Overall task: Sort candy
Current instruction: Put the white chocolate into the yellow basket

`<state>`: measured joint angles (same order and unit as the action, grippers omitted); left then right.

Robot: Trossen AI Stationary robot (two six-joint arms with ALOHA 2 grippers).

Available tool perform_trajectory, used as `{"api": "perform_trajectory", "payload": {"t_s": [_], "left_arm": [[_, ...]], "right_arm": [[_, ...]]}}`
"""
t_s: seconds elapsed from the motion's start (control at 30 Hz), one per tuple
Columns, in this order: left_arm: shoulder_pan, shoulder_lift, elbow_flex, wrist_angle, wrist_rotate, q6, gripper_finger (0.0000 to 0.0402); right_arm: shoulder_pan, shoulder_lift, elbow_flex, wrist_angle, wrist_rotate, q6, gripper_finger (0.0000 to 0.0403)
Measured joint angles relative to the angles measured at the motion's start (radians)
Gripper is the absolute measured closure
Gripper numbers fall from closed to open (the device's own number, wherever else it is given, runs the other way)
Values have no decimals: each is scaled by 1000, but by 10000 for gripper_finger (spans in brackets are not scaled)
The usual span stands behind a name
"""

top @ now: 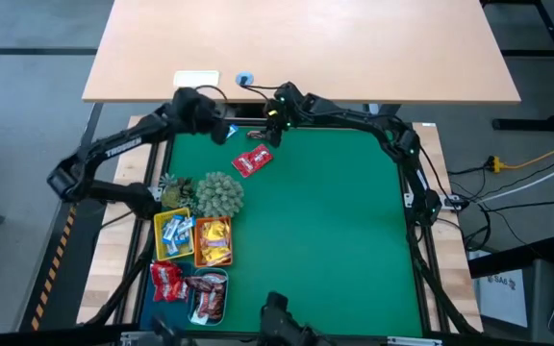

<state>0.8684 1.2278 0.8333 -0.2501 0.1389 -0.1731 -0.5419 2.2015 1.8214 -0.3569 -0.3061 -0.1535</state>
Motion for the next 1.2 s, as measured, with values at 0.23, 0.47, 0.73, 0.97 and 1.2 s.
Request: {"api": "perform_trajectory", "payload": {"t_s": [0.23,0.47,0.73,0.97,1.2], "left_arm": [[135,145,0,0,-83,1,312],[138,244,0,21,-83,36,309],[137,299,0,30,-62,53,260],[137,299,0,56,-68,54,225],[131,313,0,67,-70,54,223]], "right_arm": [[66,-18,0,11,-1,0,215],[169,-18,0,33,8,-9,215],[263,-18,-1,115,9,-53,215],[316,-17,-1,162,9,-62,215],[343,-17,-1,175,9,-62,215]]}}
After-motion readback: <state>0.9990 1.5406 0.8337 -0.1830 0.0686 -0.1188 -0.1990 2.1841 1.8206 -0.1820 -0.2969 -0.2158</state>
